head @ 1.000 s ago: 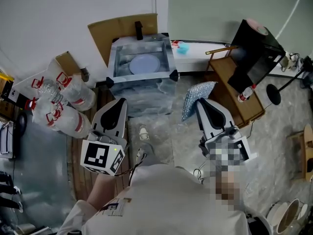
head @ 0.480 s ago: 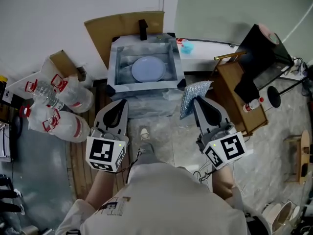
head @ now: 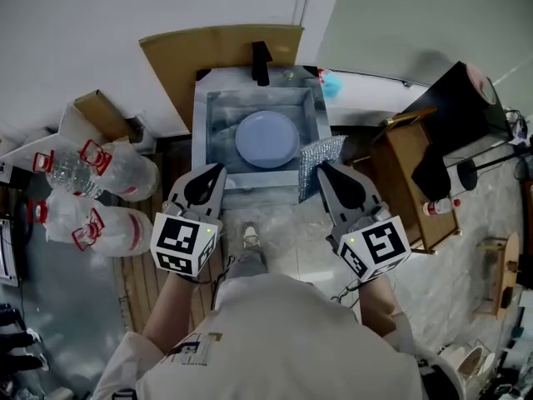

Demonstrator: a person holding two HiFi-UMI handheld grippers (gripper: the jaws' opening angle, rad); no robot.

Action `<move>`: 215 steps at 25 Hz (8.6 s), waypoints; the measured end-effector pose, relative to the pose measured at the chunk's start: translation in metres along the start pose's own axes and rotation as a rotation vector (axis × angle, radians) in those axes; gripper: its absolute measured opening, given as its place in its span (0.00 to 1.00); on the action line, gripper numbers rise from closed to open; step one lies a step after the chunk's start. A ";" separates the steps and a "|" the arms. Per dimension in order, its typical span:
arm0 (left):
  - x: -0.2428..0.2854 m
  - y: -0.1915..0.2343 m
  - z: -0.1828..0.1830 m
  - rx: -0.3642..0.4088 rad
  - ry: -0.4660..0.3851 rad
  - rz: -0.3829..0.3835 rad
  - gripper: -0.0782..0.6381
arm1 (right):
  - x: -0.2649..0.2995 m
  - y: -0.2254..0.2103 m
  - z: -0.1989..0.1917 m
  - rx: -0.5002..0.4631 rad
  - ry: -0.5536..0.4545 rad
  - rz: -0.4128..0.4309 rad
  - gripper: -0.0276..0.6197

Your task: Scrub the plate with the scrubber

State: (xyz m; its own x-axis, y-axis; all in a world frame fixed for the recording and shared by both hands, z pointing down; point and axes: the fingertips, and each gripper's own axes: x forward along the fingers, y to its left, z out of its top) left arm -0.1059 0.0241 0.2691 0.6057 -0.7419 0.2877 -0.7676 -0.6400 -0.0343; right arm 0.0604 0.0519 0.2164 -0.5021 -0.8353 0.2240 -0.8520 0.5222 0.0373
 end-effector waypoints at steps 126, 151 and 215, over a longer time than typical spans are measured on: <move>0.315 0.119 -0.379 -1.016 0.690 0.082 0.16 | 0.318 -0.099 -0.427 -0.156 1.131 0.479 0.09; 0.318 0.118 -0.377 -1.033 0.680 0.035 0.16 | 0.396 -0.068 -0.417 -0.062 0.945 0.506 0.09; 0.320 0.119 -0.378 -1.001 0.636 0.031 0.16 | 0.347 -0.020 -0.425 -0.407 0.917 0.454 0.09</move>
State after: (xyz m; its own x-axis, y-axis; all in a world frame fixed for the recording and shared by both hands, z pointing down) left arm -0.0830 -0.2141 0.7185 0.5878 -0.3408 0.7337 -0.7738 0.0275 0.6328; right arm -0.0337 -0.1753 0.7073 -0.3122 -0.1943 0.9299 -0.4188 0.9067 0.0489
